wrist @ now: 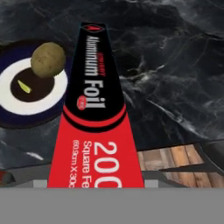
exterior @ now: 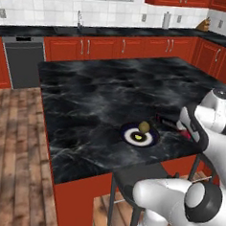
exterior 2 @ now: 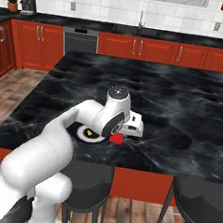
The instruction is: Retrieve the tupperware and aluminum foil from the cabinet and place them on the dining counter near the plate with lemon wedge and potato to prepare for storing leftovers.
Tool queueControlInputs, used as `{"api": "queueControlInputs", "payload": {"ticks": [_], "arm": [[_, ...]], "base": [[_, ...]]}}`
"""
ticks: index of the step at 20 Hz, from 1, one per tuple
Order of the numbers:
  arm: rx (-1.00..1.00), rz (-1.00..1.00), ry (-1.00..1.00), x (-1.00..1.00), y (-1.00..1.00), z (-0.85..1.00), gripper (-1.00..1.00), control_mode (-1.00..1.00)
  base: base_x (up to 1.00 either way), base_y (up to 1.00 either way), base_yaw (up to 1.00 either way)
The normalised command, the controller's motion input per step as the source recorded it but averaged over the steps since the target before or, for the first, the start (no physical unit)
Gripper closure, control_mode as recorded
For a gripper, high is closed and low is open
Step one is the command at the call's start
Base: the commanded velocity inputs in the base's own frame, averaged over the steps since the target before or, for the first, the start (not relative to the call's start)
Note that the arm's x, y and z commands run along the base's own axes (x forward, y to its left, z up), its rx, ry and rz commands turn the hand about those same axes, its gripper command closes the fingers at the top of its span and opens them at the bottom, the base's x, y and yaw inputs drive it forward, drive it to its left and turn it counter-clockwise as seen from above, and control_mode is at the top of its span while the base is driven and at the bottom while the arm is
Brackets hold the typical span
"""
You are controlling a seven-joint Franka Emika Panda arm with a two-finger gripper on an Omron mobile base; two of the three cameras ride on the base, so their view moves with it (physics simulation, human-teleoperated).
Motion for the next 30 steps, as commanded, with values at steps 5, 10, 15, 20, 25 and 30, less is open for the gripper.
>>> {"api": "queueControlInputs", "payload": {"ticks": [5,10,15,20,25,30], "arm": [[0.0,-0.1,0.0,0.35,-0.13,-0.63,1.0,-1.0],[0.0,-0.05,0.0,0.39,-0.12,-0.62,1.0,-1.0],[0.0,0.0,0.0,0.42,-0.1,-0.54,-1.0,-1.0],[0.0,0.0,-0.04,0.49,0.0,-0.2,-1.0,-1.0],[0.0,0.01,-0.14,0.0,0.0,0.46,-1.0,-1.0],[0.0,0.02,-0.18,-0.35,0.0,0.94,-1.0,-1.0]], "base": [[0.0,0.0,0.0],[0.0,0.0,0.0],[0.0,0.0,0.0],[0.0,0.0,0.0],[0.0,0.0,0.0],[0.0,0.0,0.0]]}}
